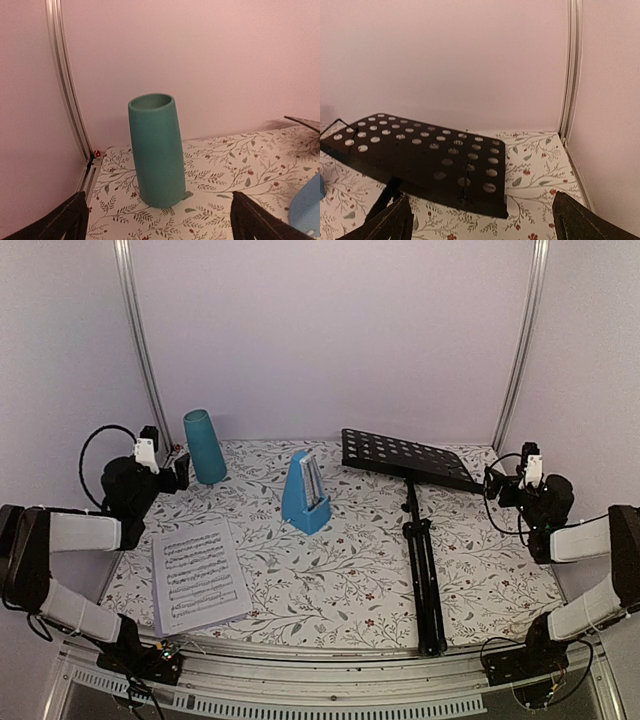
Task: Set up the instrument practice props
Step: Move the metronome to the center of the board.
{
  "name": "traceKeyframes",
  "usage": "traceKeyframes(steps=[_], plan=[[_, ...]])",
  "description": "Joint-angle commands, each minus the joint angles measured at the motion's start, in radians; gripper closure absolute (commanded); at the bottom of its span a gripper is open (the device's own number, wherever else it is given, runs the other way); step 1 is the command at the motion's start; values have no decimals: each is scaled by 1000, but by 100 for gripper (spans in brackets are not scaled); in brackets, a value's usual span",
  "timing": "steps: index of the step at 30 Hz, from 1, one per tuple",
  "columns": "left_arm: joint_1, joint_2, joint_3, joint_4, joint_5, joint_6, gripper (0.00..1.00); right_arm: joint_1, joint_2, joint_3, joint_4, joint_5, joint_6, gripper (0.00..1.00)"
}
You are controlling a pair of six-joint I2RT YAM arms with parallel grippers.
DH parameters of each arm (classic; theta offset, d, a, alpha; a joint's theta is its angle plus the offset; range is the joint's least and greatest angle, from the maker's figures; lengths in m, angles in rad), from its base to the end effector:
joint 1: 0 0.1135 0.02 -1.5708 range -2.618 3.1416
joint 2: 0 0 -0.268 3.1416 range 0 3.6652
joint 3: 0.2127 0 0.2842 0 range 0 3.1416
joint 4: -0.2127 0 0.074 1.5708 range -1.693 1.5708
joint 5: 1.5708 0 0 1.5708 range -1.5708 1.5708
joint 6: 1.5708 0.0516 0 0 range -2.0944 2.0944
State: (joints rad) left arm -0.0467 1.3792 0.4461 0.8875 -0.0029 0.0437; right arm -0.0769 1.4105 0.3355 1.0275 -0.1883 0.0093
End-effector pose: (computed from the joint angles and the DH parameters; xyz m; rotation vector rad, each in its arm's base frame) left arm 0.3077 -0.0142 0.1834 0.0708 1.6148 0.0000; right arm 0.2866 -0.0124 0.1563 -0.0755 1.6166 0.1002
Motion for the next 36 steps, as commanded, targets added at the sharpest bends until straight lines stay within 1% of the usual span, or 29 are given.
traceKeyframes(steps=[1,2,4,7,9,11,12,14,15,16,17,18,19,20,21,22,23,24,26,27,29,30,31,33,36], plan=[[-78,-101,155,-301,43,-86,1,4,-145,162,-282,15,126,1],[-106,-115,179,-328,53,-101,1,16,-161,209,-344,16,172,1],[-162,-130,244,-402,83,-128,1,70,-174,300,-482,27,212,1],[-271,-140,334,-489,94,-136,1,179,-165,442,-729,73,209,1],[-347,-146,368,-516,97,-126,1,211,-148,530,-864,48,222,1],[-383,-139,419,-563,143,-146,1,221,-140,591,-967,28,222,1],[-383,-134,443,-585,166,-203,1,221,-139,612,-1010,40,226,1],[-360,-119,484,-635,186,-330,1,216,-142,632,-1074,112,266,1],[-329,-117,491,-640,277,-370,1,203,-147,635,-1102,132,307,1],[-293,-116,484,-608,373,-432,1,180,-150,630,-1117,120,366,1],[-256,-114,474,-572,457,-497,1,150,-150,624,-1121,58,394,1],[-224,-108,463,-536,525,-551,1,122,-144,617,-1121,-24,422,1],[-208,-97,467,-545,551,-586,1,106,-139,611,-1122,-56,439,1],[-204,-85,494,-615,531,-582,1,102,-136,600,-1122,-86,455,1],[-222,-56,561,-757,481,-534,1,103,-136,592,-1119,-99,460,1],[-246,-29,655,-883,421,-469,1,102,-138,583,-1119,-106,467,1],[-275,-8,706,-986,345,-419,0,108,-138,578,-1127,-101,475,1],[-313,-5,736,-1049,281,-375,1,124,-137,579,-1144,-78,474,1],[-416,-31,729,-1078,46,-301,1,155,-136,587,-1185,-5,459,1],[-444,-40,719,-1076,-15,-276,1,163,-136,587,-1199,12,456,1],[-444,-43,699,-1100,-100,-336,1,164,-137,574,-1207,11,458,1],[-431,-43,689,-1116,-121,-379,1,164,-137,570,-1212,8,460,1],[-410,-46,677,-1126,-102,-414,1,164,-134,569,-1216,-2,458,1],[-374,-57,637,-1088,-5,-423,1,163,-116,580,-1248,-24,455,1],[-387,-83,577,-1036,-33,-448,1,158,-60,604,-1304,-91,459,1]])
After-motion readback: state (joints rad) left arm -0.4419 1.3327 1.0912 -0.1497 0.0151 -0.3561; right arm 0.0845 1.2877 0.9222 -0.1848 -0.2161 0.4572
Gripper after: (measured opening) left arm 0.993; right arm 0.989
